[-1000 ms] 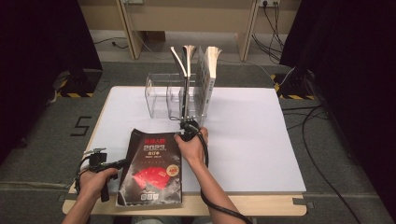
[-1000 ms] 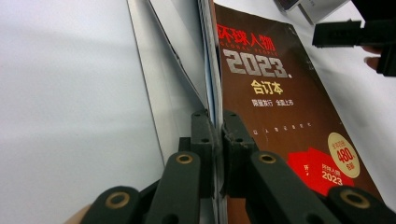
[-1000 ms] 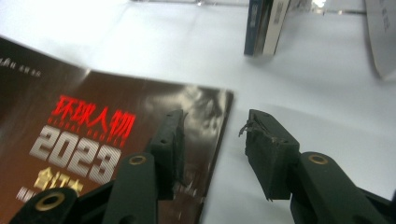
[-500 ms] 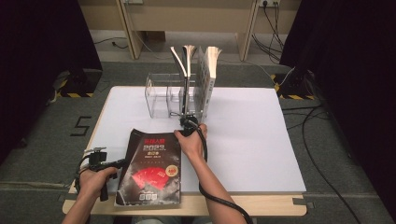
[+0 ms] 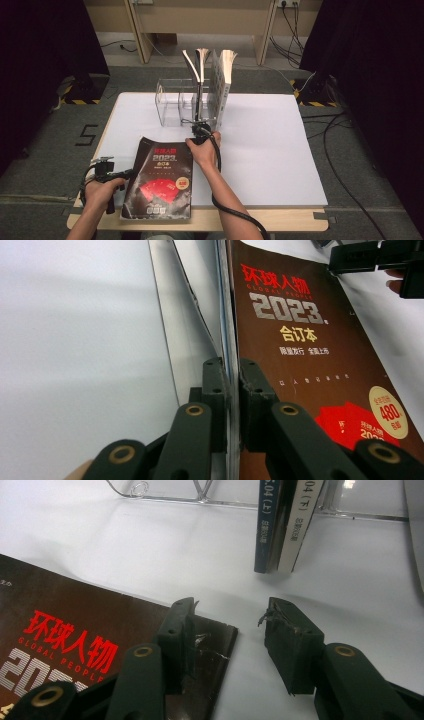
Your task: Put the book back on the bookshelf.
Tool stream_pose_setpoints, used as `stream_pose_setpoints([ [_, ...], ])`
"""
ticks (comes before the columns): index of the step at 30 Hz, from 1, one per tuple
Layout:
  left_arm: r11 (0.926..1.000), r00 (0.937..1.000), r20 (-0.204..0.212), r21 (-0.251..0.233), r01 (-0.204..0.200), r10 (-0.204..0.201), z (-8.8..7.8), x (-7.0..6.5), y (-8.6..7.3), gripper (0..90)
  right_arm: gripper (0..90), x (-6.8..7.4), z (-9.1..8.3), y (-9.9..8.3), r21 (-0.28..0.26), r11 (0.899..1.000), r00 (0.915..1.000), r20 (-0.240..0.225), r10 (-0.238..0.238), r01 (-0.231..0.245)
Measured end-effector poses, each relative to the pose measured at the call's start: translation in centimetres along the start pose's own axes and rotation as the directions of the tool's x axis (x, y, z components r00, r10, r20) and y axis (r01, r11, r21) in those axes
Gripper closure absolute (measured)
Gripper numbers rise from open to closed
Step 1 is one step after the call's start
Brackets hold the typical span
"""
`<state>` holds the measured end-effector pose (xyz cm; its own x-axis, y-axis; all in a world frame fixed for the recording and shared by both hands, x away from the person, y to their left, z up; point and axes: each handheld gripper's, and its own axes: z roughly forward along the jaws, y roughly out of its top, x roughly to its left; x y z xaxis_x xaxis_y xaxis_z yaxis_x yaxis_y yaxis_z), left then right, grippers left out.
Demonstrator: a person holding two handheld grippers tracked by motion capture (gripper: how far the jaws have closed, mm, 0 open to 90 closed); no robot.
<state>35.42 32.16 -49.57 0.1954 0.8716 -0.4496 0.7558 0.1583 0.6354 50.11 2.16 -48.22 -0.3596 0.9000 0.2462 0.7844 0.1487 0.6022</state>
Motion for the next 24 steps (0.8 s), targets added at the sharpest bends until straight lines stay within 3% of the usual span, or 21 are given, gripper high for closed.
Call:
stream_pose_setpoints([
  [7,1.0000,0.9999,-0.013,-0.004,0.006,-0.006,0.11,0.15,0.07,82.4,55.4,0.03,0.09,0.02,0.000,1.000,0.9996,-0.024,-0.017,0.017],
  [18,0.9999,0.9998,-0.013,-0.003,0.012,-0.012,0.28,0.29,0.10,82.2,60.4,0.81,0.18,-0.17,0.016,0.999,0.9992,-0.004,-0.039,0.039],
  [21,0.9999,0.9998,-0.017,0.007,0.013,-0.013,0.36,0.27,0.22,82.2,63.3,0.76,0.23,-0.20,0.013,0.997,0.9972,-0.001,-0.075,0.075],
  [24,0.9999,0.9997,-0.022,0.010,0.008,-0.008,0.44,0.19,0.28,82.3,64.8,0.68,0.16,-0.11,0.025,0.998,0.9979,-0.017,-0.062,0.062],
])
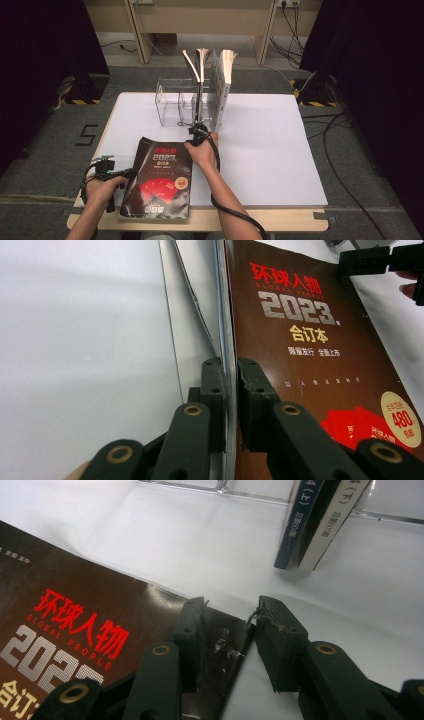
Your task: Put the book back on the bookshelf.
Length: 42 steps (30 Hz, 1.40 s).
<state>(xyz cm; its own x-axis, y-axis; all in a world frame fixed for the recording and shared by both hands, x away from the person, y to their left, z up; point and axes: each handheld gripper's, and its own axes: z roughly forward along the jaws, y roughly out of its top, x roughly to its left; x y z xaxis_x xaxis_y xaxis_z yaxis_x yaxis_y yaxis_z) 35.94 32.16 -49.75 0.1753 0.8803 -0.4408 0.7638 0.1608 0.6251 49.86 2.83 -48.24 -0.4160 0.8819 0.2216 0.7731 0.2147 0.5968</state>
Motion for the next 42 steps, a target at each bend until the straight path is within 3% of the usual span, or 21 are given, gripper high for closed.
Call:
stream_pose_setpoints([
  [7,1.0000,1.0000,-0.001,-0.001,0.008,-0.008,0.1,0.0,0.0,82.4,68.0,-0.3,0.1,0.2,0.010,1.000,0.9998,0.000,-0.020,0.020],
  [12,1.0000,1.0000,-0.004,-0.005,0.009,-0.009,0.1,-0.1,-0.1,82.3,73.0,-0.2,0.0,0.3,0.033,0.999,0.9999,0.007,0.011,-0.011],
  [16,0.9999,0.9999,-0.008,-0.006,0.008,-0.008,0.1,-0.2,-0.1,82.3,78.5,-0.6,-0.1,0.4,0.039,0.999,0.9995,-0.019,0.026,-0.026],
  [23,0.9999,0.9999,-0.007,-0.008,0.014,-0.014,0.1,-0.1,-0.1,82.3,85.5,-0.9,-0.1,0.2,0.014,1.000,0.9992,-0.033,0.022,-0.022],
  [26,0.9998,0.9998,-0.005,-0.010,0.018,-0.018,0.1,-0.1,-0.1,82.0,86.9,-0.6,-0.2,0.1,-0.001,1.000,0.9998,-0.015,-0.011,0.011],
  [37,0.9995,0.9997,-0.006,-0.019,0.023,-0.023,0.0,-0.1,-0.1,80.9,88.1,-0.4,-0.7,-0.3,-0.044,0.999,0.9996,-0.015,-0.022,0.021],
  [42,0.9993,0.9997,-0.007,-0.029,0.025,-0.025,0.0,-0.1,-0.1,80.4,88.2,-0.1,-1.4,-0.5,-0.091,0.995,0.9991,-0.012,-0.040,0.038],
])
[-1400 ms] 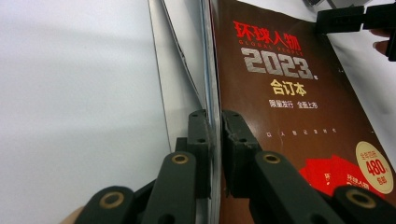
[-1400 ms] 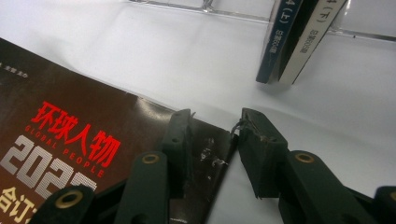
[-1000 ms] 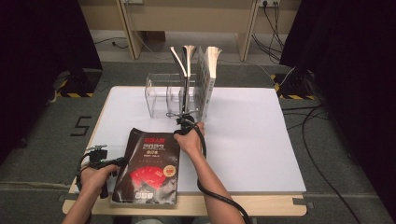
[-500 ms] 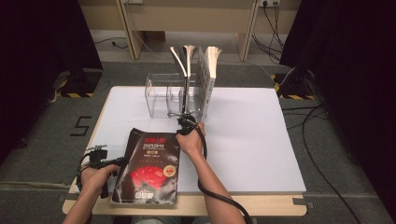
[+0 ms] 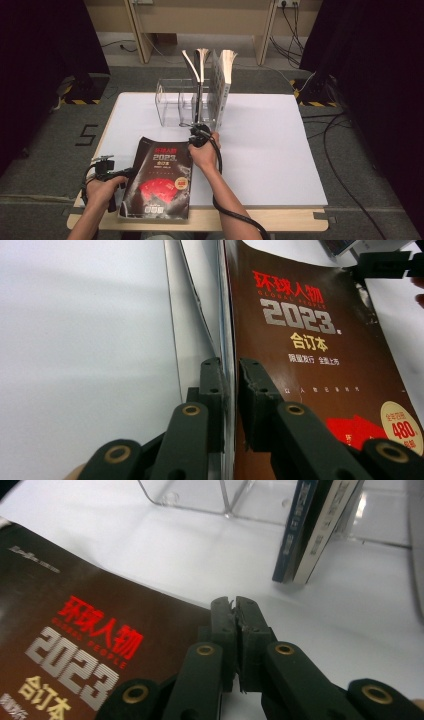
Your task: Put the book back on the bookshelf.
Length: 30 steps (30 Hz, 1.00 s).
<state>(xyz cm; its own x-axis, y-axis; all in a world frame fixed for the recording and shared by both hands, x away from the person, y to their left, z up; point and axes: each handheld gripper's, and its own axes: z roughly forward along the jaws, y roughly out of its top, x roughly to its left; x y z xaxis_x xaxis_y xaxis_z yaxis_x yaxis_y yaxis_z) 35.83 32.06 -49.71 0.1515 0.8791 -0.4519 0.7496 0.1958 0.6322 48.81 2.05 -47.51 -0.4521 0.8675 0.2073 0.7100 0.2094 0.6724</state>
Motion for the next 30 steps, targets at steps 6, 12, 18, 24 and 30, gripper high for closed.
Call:
stream_pose_setpoints([
  [6,0.9999,1.0000,-0.001,-0.013,0.004,-0.004,0.1,0.0,0.0,79.3,88.3,0.8,-1.8,0.2,-0.078,0.997,0.9997,-0.018,-0.016,0.014],
  [12,0.9998,1.0000,-0.005,-0.020,-0.002,0.002,0.2,0.0,0.0,77.8,88.3,1.3,-2.8,0.3,-0.134,0.991,0.9992,-0.025,-0.032,0.028],
  [18,0.9975,0.9979,-0.053,-0.058,-0.040,0.037,0.4,0.1,0.0,72.5,88.4,1.9,-3.8,0.5,-0.179,0.984,0.9987,-0.044,-0.027,0.019],
  [24,0.9891,0.9979,-0.052,-0.139,-0.047,0.040,0.1,-0.2,0.4,51.2,88.4,2.6,-4.9,1.1,-0.232,0.972,0.9977,-0.056,-0.038,0.024],
  [30,0.9817,0.9981,-0.040,-0.183,-0.052,0.046,-0.2,-0.5,0.6,47.3,88.5,3.2,-6.1,1.9,-0.286,0.958,0.9974,-0.063,-0.036,0.016],
])
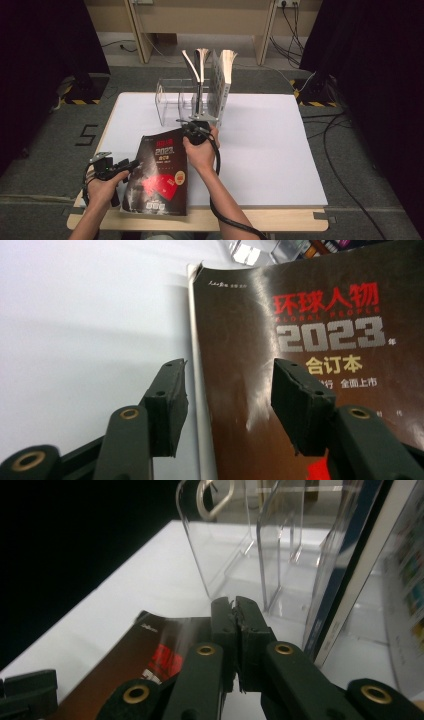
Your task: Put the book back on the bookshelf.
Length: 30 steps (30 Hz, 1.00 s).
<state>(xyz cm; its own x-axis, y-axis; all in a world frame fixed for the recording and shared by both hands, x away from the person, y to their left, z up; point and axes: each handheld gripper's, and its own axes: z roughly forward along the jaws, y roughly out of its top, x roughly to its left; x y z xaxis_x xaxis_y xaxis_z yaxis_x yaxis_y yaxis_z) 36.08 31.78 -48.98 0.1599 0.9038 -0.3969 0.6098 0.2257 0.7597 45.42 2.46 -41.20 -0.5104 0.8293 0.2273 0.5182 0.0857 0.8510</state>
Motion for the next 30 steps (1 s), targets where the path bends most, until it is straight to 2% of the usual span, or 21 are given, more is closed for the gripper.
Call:
stream_pose_setpoints([
  [6,0.9999,1.0000,0.006,-0.016,-0.004,0.004,-0.1,-0.1,0.1,47.2,88.5,0.5,-1.6,1.7,-0.070,0.998,1.0000,-0.002,-0.008,0.008],
  [15,0.9993,0.9997,0.021,-0.038,-0.007,0.008,-0.2,-0.3,0.2,47.3,88.6,1.1,-3.6,3.9,-0.151,0.988,0.9998,0.002,-0.022,0.022],
  [30,0.9992,0.9998,0.022,-0.041,0.003,-0.002,-0.1,-0.2,0.1,47.6,88.6,2.3,-7.0,7.3,-0.277,0.958,0.9973,0.039,-0.062,0.070],
])
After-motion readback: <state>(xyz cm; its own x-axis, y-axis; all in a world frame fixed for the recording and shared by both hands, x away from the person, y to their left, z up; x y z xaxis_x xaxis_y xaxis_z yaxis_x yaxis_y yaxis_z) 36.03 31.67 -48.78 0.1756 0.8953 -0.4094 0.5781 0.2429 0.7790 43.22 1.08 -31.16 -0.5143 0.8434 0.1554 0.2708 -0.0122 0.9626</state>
